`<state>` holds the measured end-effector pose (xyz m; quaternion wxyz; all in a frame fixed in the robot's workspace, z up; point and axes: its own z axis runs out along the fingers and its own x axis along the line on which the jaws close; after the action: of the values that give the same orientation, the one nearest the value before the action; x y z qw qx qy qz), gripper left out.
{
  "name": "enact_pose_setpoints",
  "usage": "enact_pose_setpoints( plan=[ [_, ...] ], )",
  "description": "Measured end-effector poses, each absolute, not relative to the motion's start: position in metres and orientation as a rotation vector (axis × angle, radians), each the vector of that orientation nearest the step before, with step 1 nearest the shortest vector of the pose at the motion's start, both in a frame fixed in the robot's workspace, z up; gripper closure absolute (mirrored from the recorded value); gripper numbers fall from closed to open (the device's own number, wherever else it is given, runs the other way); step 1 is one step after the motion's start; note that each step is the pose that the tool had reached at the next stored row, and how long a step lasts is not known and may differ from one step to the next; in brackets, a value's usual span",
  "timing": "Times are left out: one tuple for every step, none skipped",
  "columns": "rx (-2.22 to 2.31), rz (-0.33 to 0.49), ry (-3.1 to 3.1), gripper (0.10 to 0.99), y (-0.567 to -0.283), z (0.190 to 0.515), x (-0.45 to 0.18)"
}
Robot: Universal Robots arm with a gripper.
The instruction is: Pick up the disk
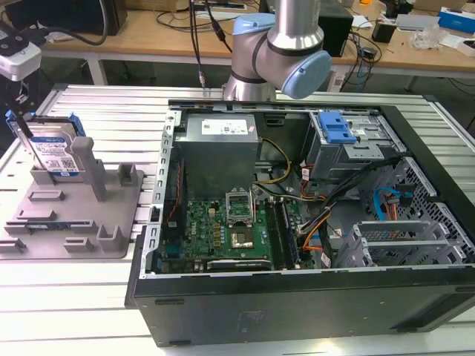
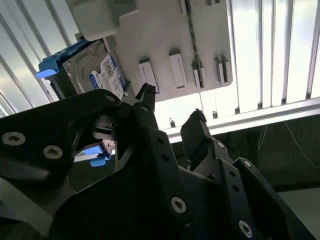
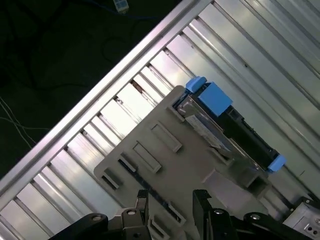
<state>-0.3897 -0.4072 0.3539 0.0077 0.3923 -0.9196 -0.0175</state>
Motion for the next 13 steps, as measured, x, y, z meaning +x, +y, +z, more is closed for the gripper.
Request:
enact_pose_setpoints(
  plan=[
    [1.256,-0.054,-2.862,0.604,-0.4072,0.3539,-0.3897],
    [1.302,-0.054,-2.84,0.604,-0.4072,0.3539,-0.3897],
    [1.328,-0.054,-2.828,0.604,-0.4072,0.3539,-0.3897],
    [1.371,-0.053,-2.807,0.604,-0.4072,0.3539,-0.3897],
    [1.402,-0.053,-2.791,0.604,-0.4072,0.3539,-0.3897],
    [1.426,-0.053,-2.778,0.604,-0.4072,0.3539,-0.3897],
    [1.463,-0.052,-2.759,0.604,-0.4072,0.3538,-0.3897],
    [1.487,-0.052,-2.746,0.604,-0.4072,0.3538,-0.3897],
    [1.536,-0.052,-2.718,0.604,-0.4072,0.3538,-0.3897],
    [1.575,-0.051,-2.695,0.604,-0.4072,0.3538,-0.3897],
    [1.625,-0.051,-2.665,0.604,-0.4072,0.3537,-0.3897],
    [1.664,-0.05,-2.64,0.604,-0.4072,0.3537,-0.3895],
    [1.701,-0.05,-2.615,0.604,-0.4072,0.3537,-0.3894]
  ],
)
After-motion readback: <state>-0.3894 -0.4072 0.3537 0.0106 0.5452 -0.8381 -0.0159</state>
